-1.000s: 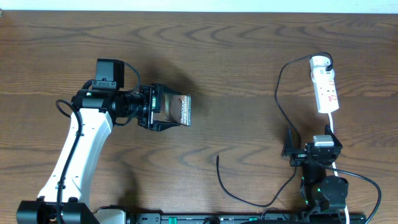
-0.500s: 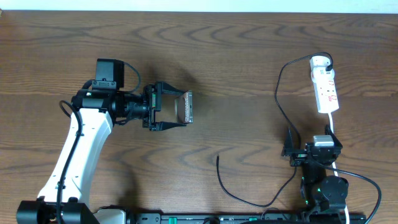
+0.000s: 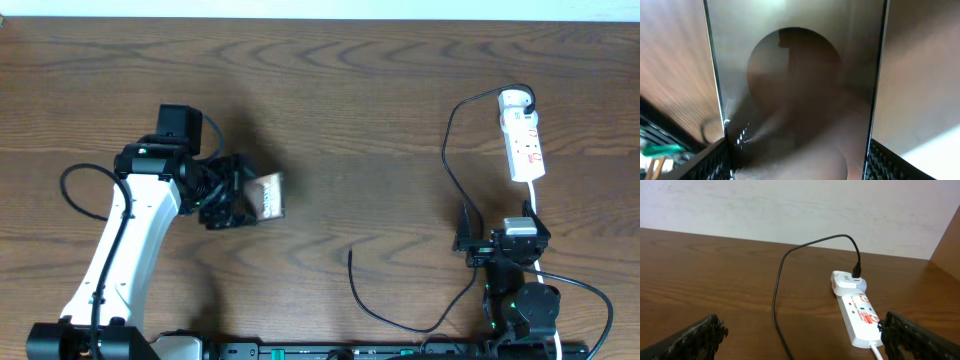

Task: Plug charger to phone and switch on socket
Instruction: 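Lift the phone with the left gripper and turn it upright toward center, then move the right gripper to the phone's bottom end near the left gripper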

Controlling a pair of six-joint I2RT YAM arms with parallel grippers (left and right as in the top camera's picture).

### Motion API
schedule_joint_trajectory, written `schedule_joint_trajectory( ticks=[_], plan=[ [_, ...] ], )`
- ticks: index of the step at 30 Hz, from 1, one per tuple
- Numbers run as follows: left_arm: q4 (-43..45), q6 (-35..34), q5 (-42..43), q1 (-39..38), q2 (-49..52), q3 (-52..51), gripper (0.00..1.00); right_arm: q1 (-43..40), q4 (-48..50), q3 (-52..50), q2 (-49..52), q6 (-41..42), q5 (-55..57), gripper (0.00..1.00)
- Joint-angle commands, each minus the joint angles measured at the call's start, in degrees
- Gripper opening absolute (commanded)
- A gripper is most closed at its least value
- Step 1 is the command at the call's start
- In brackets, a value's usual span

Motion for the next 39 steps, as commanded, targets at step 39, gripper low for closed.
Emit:
schedule_joint_trajectory(
  ticks=[39],
  plan=[
    [-5.62, -0.83, -11.63, -0.09, -1.07, 0.92, 0.08, 0.37, 16.96, 25.38, 42.42, 32.24, -36.09, 0.99]
  ],
)
